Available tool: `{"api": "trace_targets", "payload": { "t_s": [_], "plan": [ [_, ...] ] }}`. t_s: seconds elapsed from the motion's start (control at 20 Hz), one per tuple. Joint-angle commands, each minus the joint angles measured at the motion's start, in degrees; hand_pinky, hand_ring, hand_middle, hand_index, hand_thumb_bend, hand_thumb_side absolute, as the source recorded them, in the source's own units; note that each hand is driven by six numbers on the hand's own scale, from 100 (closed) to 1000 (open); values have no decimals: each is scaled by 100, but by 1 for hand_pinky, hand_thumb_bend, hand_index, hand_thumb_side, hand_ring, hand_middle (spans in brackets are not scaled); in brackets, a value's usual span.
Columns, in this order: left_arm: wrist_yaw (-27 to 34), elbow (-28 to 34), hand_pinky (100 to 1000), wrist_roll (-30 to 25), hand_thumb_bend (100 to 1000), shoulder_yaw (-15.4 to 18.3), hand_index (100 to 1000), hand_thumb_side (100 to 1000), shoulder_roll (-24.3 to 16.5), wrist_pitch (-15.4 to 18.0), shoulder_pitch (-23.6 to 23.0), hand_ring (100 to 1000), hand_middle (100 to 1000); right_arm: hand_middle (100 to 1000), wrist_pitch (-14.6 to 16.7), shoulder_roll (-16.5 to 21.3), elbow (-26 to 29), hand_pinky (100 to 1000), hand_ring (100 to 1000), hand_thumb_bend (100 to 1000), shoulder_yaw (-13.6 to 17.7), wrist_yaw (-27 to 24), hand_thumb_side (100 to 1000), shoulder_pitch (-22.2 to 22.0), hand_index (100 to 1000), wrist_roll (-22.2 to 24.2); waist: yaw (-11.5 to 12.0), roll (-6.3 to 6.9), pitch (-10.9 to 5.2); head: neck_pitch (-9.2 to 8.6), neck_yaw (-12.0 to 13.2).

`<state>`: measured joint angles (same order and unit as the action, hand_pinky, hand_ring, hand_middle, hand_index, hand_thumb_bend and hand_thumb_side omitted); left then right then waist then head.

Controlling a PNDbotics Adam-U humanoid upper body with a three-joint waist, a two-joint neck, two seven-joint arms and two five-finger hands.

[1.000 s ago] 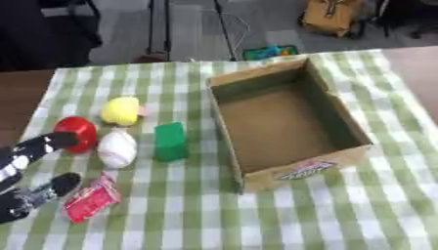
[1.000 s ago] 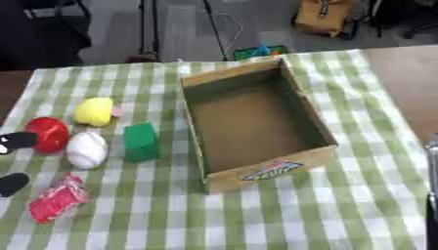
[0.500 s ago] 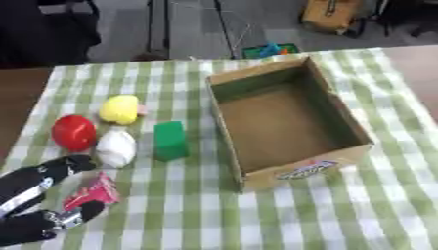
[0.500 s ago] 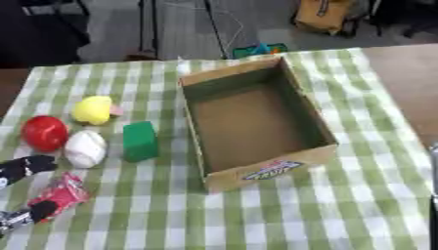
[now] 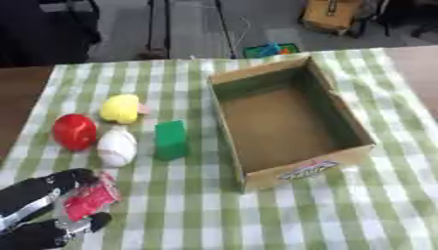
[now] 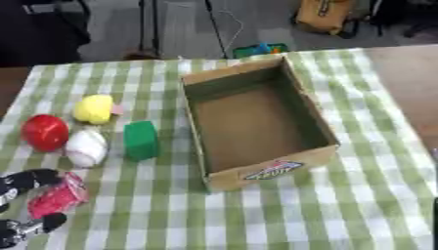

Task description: Pick up objects on the table and place them in the box.

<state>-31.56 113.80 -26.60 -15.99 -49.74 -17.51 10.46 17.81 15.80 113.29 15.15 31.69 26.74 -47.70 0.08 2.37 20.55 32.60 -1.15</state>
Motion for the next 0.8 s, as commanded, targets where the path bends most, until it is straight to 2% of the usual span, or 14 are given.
{"api": "trace_targets", "payload": {
  "t_s": [0.05,0.5,0.8],
  "plan": [
    [-267,79,1000,166,790,116,1000,1000,-62,-134,-8,1000,1000,597,41,55,130,560,669,100,4,-58,892,77,697,-60,6,-9,-86,-59,23],
    [-603,79,1000,459,727,175,1000,1000,35,-305,-82,1000,1000,596,44,53,130,559,670,100,-10,-87,889,86,697,-36,-1,-35,-63,-98,40],
    [-615,79,1000,370,742,176,1000,1000,35,-396,-98,1000,1000,596,57,57,130,559,670,100,-23,-114,888,99,697,-22,-8,-40,-38,-98,61]
  ]
}}
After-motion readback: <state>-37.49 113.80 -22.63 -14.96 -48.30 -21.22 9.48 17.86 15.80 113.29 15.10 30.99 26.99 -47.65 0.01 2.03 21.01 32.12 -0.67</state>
